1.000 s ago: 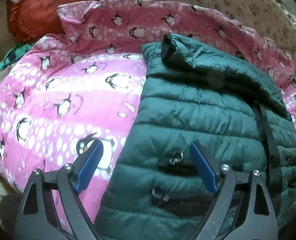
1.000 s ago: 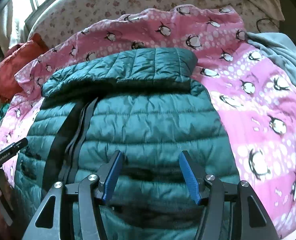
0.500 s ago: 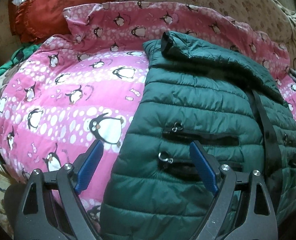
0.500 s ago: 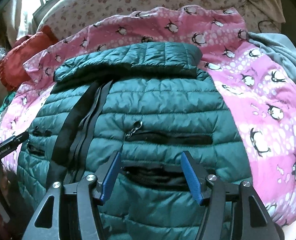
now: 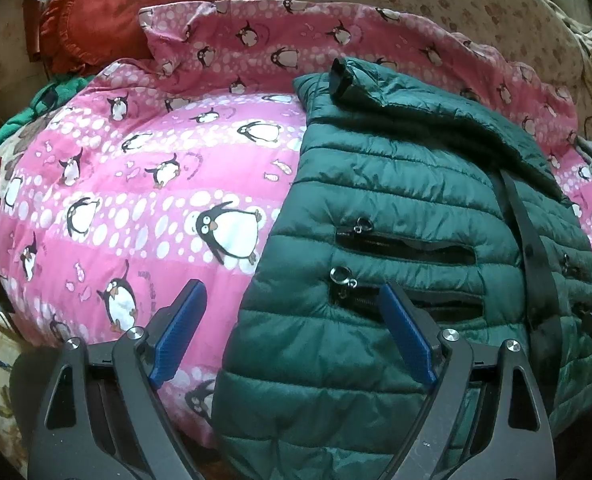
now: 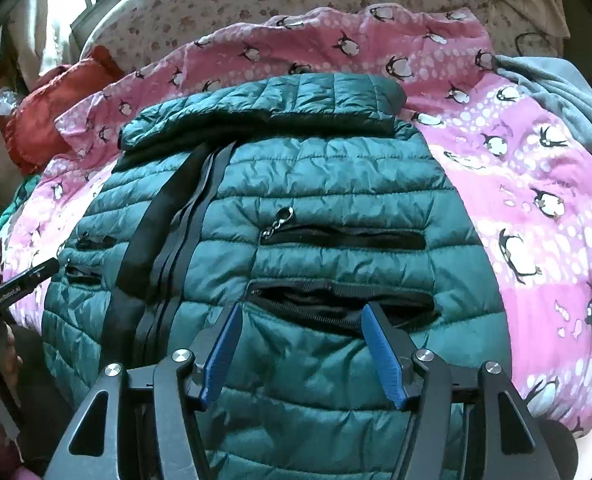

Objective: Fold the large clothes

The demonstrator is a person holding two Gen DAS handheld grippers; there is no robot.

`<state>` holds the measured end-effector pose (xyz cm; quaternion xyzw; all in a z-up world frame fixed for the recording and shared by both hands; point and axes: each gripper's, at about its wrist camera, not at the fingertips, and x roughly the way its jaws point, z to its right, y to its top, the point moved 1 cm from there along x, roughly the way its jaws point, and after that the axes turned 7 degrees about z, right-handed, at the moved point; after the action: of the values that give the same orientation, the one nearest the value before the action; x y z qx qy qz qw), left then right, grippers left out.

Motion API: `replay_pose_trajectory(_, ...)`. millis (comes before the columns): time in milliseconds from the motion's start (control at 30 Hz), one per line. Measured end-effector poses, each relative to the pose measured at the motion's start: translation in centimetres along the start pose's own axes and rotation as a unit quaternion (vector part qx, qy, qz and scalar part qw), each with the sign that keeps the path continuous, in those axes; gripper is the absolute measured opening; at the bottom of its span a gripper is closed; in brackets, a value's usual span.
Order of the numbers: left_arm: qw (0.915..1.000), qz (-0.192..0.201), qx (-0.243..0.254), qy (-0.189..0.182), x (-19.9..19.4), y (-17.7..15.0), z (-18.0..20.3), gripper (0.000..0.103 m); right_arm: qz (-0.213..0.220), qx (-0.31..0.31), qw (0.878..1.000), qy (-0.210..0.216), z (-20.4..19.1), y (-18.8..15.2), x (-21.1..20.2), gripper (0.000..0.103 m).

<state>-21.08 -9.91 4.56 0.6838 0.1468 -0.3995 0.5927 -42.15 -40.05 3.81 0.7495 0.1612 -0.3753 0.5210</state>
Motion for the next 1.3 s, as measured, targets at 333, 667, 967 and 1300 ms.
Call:
replay_pose_trajectory(333,1.0,-0.006,-0.007,-0.004,-0.5,-1.1,-0.6,0.088,-0.008,-0.002,1.0,0.001,-0.2,-1.4,-0.5,0.06)
replay_pose_trajectory(667,0.9999,-0.007,-0.004,-0.014,-1.6,-1.9,-0.5,0.088,-0.002,-0.005,1.0,0.005,-0.6,-2.2,-1.9,0.064)
replay_pose_trajectory(967,0.9997,-0.015,0.001,-0.019,-1.8,-2.7,-0.4,0.088,-0.007,0.003,1.0,0.002,0.2,-3.4,-2.9,0.066)
replay_pose_trajectory(1300,0.9997,-0.016,0.0,-0.016,-1.8,-3.0,-0.6,0.088,-0.011,0.015,1.0,-0.007,1.6,-4.1,-3.2,0.066)
